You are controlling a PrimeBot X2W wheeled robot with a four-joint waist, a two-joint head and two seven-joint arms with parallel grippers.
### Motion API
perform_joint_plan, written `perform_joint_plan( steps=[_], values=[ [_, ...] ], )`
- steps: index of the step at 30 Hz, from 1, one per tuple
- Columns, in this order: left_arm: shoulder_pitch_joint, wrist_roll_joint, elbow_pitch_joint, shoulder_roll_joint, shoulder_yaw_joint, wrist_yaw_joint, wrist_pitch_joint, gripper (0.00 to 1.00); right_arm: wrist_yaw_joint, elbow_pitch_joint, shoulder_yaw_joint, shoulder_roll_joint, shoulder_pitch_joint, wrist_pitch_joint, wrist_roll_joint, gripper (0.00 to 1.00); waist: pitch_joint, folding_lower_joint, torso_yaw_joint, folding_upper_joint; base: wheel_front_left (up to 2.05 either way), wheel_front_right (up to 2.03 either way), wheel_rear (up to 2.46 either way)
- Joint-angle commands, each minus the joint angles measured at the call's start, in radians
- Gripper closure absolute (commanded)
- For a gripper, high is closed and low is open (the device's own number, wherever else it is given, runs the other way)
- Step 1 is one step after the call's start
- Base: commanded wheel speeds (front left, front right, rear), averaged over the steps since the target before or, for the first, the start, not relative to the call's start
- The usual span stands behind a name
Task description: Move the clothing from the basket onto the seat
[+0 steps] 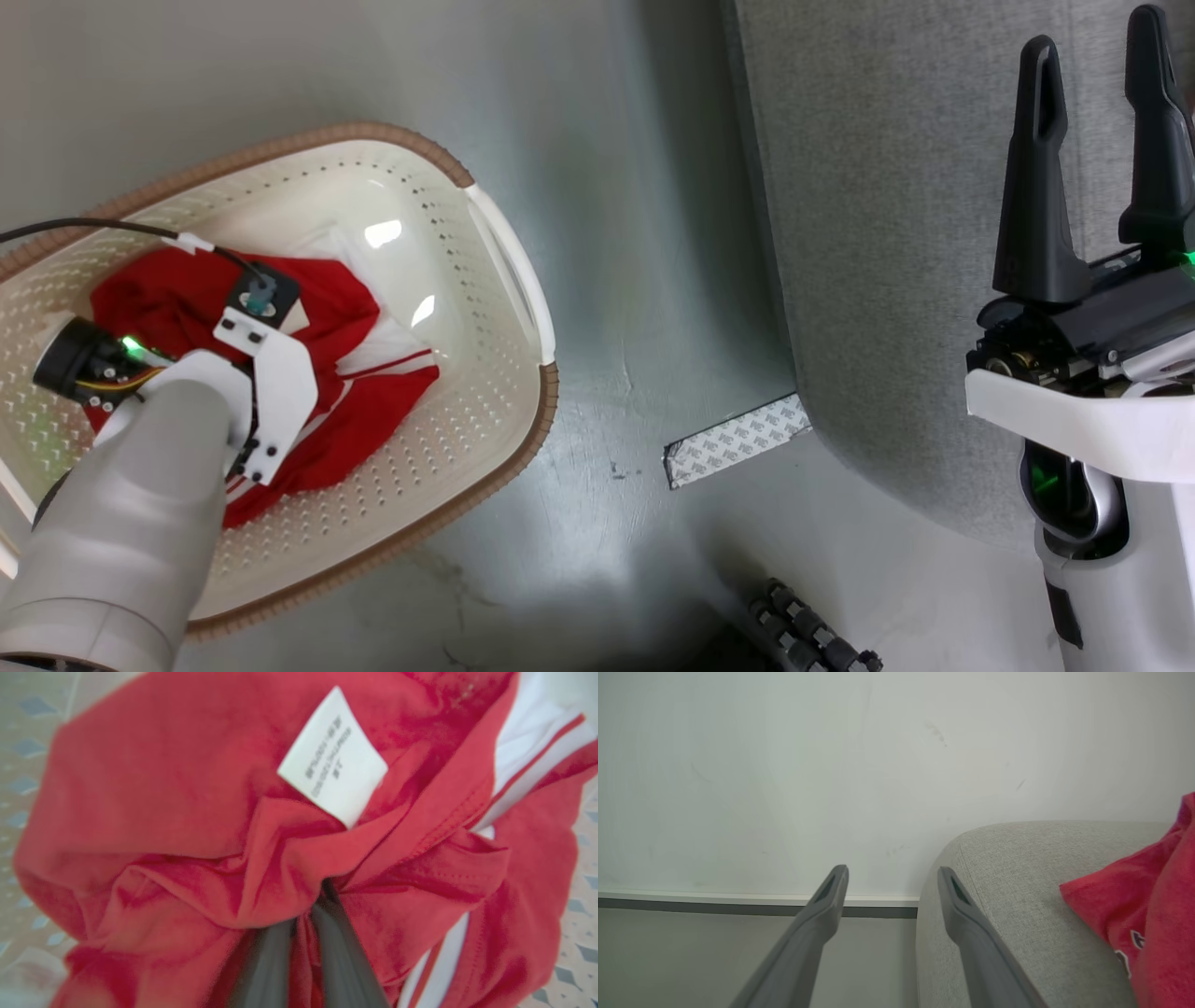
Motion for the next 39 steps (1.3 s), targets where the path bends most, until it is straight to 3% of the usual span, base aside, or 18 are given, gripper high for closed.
perform_joint_plan(
  steps=[1, 6, 17, 28, 39],
  values=[
    [0.007, -0.014, 0.006, 0.001, 0.001, -0.001, -0.009, 1.00, -0.002, 0.007, 0.000, 0.004, -0.011, 0.000, 0.009, 0.00, -0.008, 0.0000, -0.001, 0.0000, 0.00, 0.00, 0.00],
    [0.025, -0.036, 0.004, -0.020, 0.006, 0.001, -0.052, 1.00, -0.002, 0.019, -0.001, 0.003, -0.020, 0.000, -0.008, 0.00, -0.071, 0.0000, 0.021, 0.0000, 0.00, 0.00, 0.00],
    [0.119, -0.124, 0.002, -0.126, 0.030, -0.010, -0.216, 1.00, -0.002, 0.087, -0.007, -0.001, 0.043, 0.000, -0.085, 0.00, -0.328, 0.0000, 0.099, 0.0000, 0.00, 0.00, 0.00],
    [0.260, -0.210, -0.018, -0.227, 0.001, -0.018, -0.417, 1.00, -0.002, 0.172, -0.010, -0.085, 0.155, 0.000, -0.089, 0.00, -0.634, 0.0000, 0.189, 0.0000, 0.00, 0.00, 0.00],
    [0.388, -0.437, -0.220, -0.241, -0.121, -0.018, -0.479, 1.00, -0.002, 0.247, -0.005, -0.118, 0.307, 0.000, -0.043, 0.00, -0.901, 0.0000, 0.286, 0.0000, 0.00, 0.00, 0.00]
  ],
)
